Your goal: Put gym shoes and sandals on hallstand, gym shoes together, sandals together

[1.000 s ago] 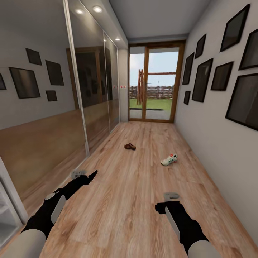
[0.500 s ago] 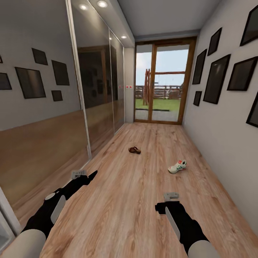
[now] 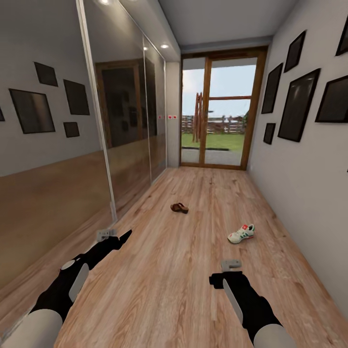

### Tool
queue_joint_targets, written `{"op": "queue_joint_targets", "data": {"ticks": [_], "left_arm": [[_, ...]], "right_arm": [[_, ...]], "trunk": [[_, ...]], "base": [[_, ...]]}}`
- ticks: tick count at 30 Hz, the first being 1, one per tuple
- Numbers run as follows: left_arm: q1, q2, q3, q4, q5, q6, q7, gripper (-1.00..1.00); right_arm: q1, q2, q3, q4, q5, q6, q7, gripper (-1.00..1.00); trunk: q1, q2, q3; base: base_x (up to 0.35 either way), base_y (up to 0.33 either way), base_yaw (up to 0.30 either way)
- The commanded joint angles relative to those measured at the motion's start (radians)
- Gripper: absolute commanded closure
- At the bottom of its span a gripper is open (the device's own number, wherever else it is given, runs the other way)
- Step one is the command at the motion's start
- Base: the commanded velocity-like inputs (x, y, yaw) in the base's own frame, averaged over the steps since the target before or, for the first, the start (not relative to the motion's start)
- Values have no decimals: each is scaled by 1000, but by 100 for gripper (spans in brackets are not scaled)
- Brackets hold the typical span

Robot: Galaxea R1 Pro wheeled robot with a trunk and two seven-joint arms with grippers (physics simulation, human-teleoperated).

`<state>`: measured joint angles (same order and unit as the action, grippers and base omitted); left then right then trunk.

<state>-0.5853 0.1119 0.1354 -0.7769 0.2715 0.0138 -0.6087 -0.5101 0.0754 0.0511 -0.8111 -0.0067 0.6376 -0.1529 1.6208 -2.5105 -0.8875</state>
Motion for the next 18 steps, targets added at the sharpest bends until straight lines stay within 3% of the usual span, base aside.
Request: {"op": "queue_joint_targets", "data": {"ticks": [1, 8, 18], "left_arm": [[-1, -1, 1, 1, 5, 2, -5, -100], [-1, -9, 1, 1, 5, 2, -5, -100], [-1, -9, 1, 1, 5, 2, -5, -100]], "right_arm": [[0, 0, 3, -1, -1, 5, -5, -100], [-1, 0, 3, -2, -1, 5, -5, -100], [-1, 0, 3, 0, -1, 5, -5, -100]], "trunk": [[0, 0, -1], [0, 0, -1], [0, 0, -1]], "base": [[344, -143, 0], [319, -179, 39], [300, -200, 246]]}}
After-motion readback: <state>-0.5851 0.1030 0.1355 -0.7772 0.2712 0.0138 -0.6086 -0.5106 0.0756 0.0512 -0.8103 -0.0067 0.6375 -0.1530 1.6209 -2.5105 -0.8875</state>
